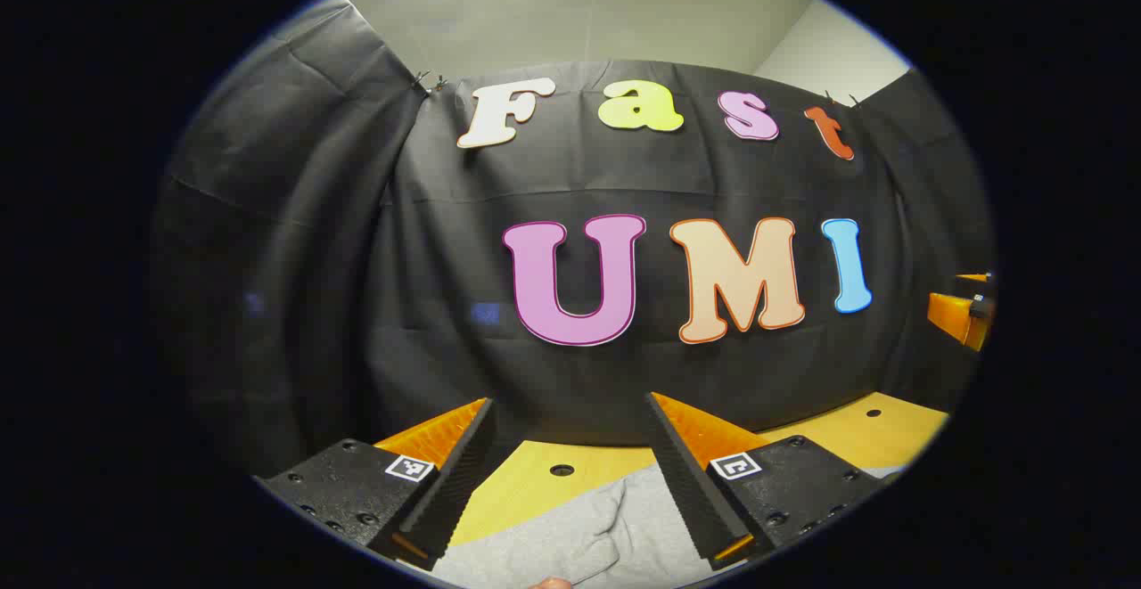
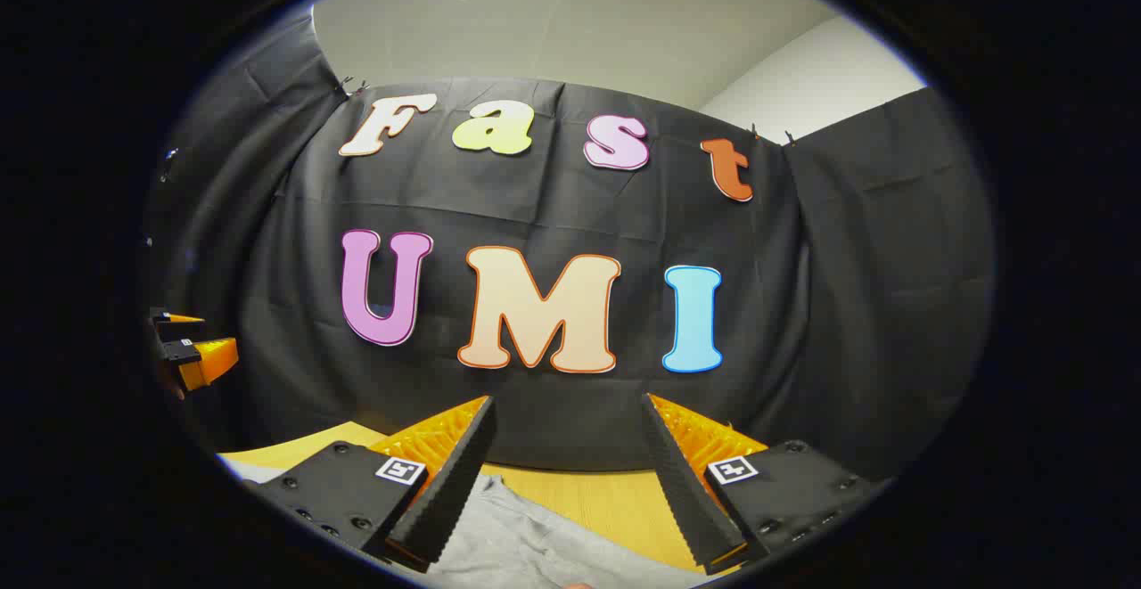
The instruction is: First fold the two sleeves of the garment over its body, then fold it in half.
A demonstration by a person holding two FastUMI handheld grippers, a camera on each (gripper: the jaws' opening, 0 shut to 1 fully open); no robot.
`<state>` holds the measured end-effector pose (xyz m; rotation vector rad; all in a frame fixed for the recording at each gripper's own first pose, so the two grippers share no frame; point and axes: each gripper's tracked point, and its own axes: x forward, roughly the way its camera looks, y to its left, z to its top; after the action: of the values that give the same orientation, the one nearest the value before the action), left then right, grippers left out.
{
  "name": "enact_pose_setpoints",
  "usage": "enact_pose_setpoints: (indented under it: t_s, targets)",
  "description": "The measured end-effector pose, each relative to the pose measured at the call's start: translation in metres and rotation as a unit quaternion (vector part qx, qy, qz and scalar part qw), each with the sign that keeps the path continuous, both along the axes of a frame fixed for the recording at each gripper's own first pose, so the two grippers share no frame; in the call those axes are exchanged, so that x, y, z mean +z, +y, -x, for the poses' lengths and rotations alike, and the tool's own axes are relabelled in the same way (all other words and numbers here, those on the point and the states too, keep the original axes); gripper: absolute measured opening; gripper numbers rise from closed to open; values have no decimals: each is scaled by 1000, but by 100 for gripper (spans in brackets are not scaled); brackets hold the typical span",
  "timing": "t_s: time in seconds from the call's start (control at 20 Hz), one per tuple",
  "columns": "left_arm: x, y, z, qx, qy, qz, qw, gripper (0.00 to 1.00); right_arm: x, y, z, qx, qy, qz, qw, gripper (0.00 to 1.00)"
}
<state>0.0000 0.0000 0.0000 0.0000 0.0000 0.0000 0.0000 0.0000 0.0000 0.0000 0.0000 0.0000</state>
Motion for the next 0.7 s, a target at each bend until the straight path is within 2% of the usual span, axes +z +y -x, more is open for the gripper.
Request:
enact_pose_setpoints:
  t_s: [0.25,0.3,0.4,0.7]
  targets:
    - [1,-1,-3,0,4,-3,1000,96,-3,1,-5,6,2,-4,1000,100]
    - [2,-2,-4,1,3,-4,1000,97,-4,2,-5,7,2,-4,1000,96]
    - [2,-2,-5,1,0,-5,1000,96,-7,0,-6,6,4,-4,1000,100]
    - [-3,2,-8,5,9,-2,1000,96,-8,0,-9,5,5,-6,1000,100]
